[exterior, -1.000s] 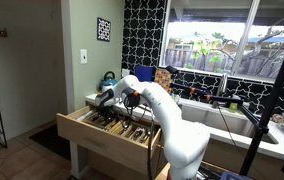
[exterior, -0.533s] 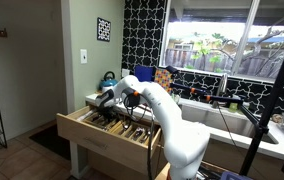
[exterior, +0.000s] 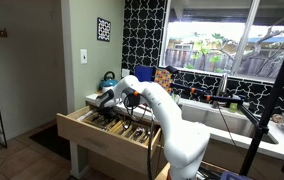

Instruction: Pick up a silver tablespoon from the drawer and put it on the kitchen counter

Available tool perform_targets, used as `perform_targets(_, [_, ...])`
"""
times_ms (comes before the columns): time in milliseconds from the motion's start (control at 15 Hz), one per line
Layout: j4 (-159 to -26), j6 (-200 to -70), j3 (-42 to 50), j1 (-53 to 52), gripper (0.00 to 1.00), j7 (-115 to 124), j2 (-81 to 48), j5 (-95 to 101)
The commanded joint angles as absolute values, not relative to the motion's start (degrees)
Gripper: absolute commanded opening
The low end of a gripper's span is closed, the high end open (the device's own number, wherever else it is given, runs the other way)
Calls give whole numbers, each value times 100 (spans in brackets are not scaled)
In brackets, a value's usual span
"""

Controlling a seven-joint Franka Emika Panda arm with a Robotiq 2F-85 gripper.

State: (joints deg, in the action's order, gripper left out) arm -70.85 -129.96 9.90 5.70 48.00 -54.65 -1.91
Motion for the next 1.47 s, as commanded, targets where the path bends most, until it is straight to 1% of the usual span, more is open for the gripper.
perform_targets(0, [-7318, -13018, 1030, 565, 28, 4671, -5320, -280])
perform_targets(67, [-7322, -13048, 1012, 581, 30, 4617, -5325, -284])
perform_targets(200, [-7316, -13086, 999, 593, 44, 4588, -5343, -303])
perform_targets(267, [-7320, -13126, 989, 598, 48, 4556, -5344, -311])
perform_targets(333, [-7317, -13133, 979, 605, 50, 4528, -5347, -320])
perform_targets(467, [-7286, -13117, 974, 610, 47, 4482, -5382, -326])
perform_targets(600, [-7283, -13117, 972, 615, 37, 4435, -5393, -332])
perform_targets(667, [-7280, -13116, 971, 619, 23, 4409, -5396, -336])
perform_targets(733, [-7277, -13114, 974, 620, 23, 4398, -5397, -337])
perform_targets(800, [-7274, -13112, 977, 622, 10, 4384, -5396, -338])
perform_targets(867, [-7272, -13113, 981, 626, 2, 4375, -5394, -336])
perform_targets(933, [-7268, -13112, 978, 632, 0, 4363, -5401, -338])
perform_targets(1067, [-7251, -13091, 977, 633, 0, 4348, -5425, -339])
perform_targets(1133, [-7242, -13082, 977, 631, 4, 4345, -5437, -339])
perform_targets(1200, [-7223, -13070, 975, 633, 21, 4340, -5457, -342])
perform_targets(1267, [-7210, -13065, 976, 627, 29, 4344, -5479, -342])
perform_targets(1333, [-7201, -13070, 981, 612, 30, 4352, -5500, -331])
perform_targets(1400, [-7204, -13105, 971, 609, 36, 4343, -5503, -335])
